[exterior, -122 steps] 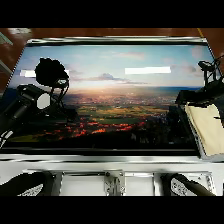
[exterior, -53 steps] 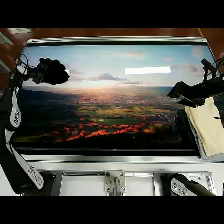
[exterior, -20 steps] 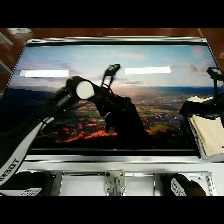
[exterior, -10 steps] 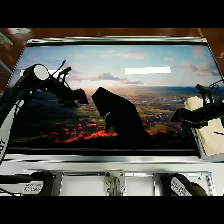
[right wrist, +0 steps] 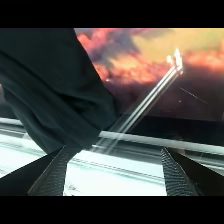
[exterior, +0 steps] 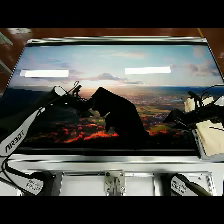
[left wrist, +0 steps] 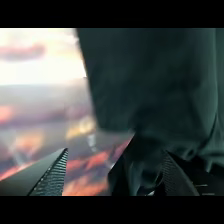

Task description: Fold the shirts.

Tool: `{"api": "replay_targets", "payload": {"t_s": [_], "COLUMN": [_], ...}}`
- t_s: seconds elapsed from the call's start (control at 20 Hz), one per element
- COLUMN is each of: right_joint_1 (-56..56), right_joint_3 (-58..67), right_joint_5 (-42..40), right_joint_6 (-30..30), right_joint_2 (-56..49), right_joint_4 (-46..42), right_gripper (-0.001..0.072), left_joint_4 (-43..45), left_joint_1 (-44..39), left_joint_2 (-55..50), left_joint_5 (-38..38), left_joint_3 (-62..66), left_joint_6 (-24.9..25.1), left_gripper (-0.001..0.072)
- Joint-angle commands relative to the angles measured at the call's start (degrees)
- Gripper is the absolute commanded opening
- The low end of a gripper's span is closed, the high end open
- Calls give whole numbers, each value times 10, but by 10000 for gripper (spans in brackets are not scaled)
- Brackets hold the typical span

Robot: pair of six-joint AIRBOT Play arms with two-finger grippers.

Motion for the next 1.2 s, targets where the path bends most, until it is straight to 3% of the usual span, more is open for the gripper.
{"api": "replay_targets", "payload": {"t_s": [0.0, 0.25, 0.3, 0.45, 0.55, 0.65, 0.75, 0.8, 1.15], "right_joint_1": [-1, -1, -1, 10, 40, 70, 89, 92, 92], "right_joint_3": [-1, -1, -1, -2, -9, -31, -60, -76, -161], "right_joint_5": [-9, -32, -36, -31, -33, -57, -84, -94, -160], "right_joint_6": [1, 5, 11, 19, 19, 19, 24, 32, 45], "right_joint_2": [-3, -3, -3, -3, -3, -3, -3, -3, -3], "right_joint_4": [5, 6, 6, 0, -13, -14, -15, -14, 20], "right_gripper": [695, 695, 694, 695, 695, 695, 695, 695, 695], "left_joint_4": [-70, -70, -70, -101, -120, -119, -119, -119, -116], "left_joint_1": [-16, -17, -17, -17, -17, -17, -17, -17, -16], "left_joint_2": [-41, -47, -48, -50, -50, -49, -48, -47, 4], "left_joint_5": [57, 117, 123, 151, 171, 172, 162, 150, 125], "left_joint_3": [-3, -3, 0, 3, 3, 5, 5, 9, 32], "left_joint_6": [28, 28, 29, 29, 29, 30, 49, 68, 152], "left_gripper": [720, 700, 665, 386, 381, 184, 62, 35, 33]}}
